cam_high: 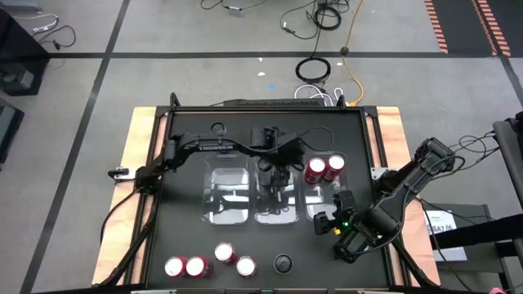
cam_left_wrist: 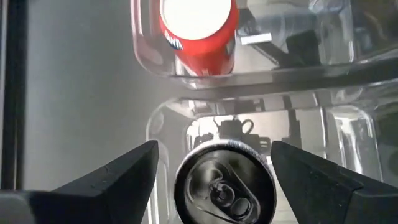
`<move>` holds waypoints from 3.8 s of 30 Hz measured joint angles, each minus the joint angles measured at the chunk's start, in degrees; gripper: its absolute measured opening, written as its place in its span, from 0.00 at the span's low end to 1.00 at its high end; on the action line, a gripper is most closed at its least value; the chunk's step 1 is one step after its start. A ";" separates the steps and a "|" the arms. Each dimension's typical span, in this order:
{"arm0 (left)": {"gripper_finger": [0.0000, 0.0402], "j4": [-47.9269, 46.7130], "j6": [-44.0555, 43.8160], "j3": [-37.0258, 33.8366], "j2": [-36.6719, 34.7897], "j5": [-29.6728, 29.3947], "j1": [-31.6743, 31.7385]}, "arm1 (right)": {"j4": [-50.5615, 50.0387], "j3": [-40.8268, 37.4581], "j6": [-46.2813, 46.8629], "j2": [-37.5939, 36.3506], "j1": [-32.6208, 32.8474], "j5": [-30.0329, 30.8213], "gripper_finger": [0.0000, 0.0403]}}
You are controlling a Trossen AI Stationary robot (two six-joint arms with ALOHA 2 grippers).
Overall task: Sort soda cans
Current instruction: Put the top white soda can into the center transparent bin
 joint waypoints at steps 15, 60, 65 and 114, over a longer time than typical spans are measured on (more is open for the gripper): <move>0.80 -0.90 2.66 5.24 -3.81 -6.36 0.13 | -0.39 -0.02 0.22 -0.04 -0.07 -0.04 0.86; 0.80 6.74 5.22 -28.34 -35.88 35.06 30.34 | -3.84 -0.02 -9.07 -0.04 -1.33 5.16 0.86; 0.80 17.21 1.79 -45.58 -48.01 34.06 36.25 | -3.87 -0.02 -9.07 -0.02 -1.33 5.14 0.86; 0.80 26.90 -6.02 -71.79 -58.48 16.16 37.84 | -5.33 -0.02 -22.77 0.00 -2.36 5.51 0.86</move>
